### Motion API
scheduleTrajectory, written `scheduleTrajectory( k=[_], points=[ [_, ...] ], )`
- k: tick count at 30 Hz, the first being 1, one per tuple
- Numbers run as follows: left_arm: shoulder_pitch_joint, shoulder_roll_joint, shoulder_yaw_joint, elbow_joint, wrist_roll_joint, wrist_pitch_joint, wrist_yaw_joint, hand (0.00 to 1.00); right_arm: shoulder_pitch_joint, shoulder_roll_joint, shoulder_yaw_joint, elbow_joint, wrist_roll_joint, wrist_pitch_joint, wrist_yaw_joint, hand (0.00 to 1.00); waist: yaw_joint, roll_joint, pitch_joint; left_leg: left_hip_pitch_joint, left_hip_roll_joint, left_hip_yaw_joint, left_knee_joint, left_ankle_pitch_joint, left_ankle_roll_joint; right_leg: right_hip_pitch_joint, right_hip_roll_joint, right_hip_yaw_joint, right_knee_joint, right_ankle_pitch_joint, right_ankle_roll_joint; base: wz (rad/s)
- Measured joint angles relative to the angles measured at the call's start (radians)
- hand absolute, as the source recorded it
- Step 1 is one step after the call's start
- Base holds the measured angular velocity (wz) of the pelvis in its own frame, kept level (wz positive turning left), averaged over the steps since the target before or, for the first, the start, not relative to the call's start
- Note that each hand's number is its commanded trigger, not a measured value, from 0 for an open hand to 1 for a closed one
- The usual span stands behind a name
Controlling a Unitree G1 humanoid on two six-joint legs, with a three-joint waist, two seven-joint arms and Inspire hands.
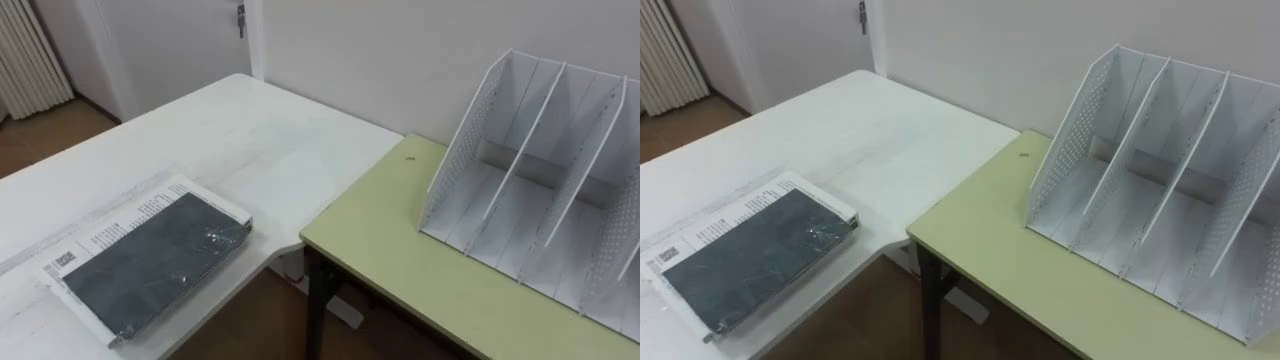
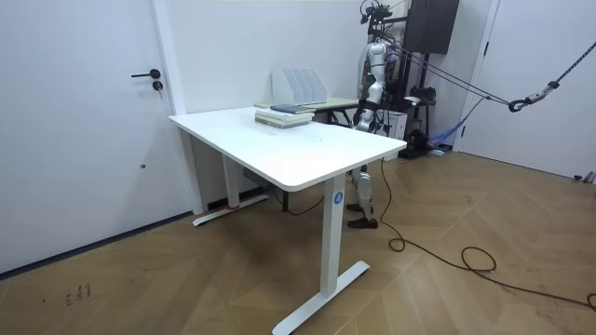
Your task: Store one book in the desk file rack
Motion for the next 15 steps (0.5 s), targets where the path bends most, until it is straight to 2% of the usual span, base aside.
scheduleTrajectory(
  k=[15],
  points=[
    [-0.001,0.0,-0.003,-0.001,0.0,0.0,0.0,0.0,0.009,-0.003,-0.002,0.0,0.0,-0.014,0.025,0.0,0.008,0.003,0.0,0.002,0.0,0.003,-0.004,0.0,0.0,-0.001,0.0,0.001,0.001,0.0,0.0,0.0]
  ],
)
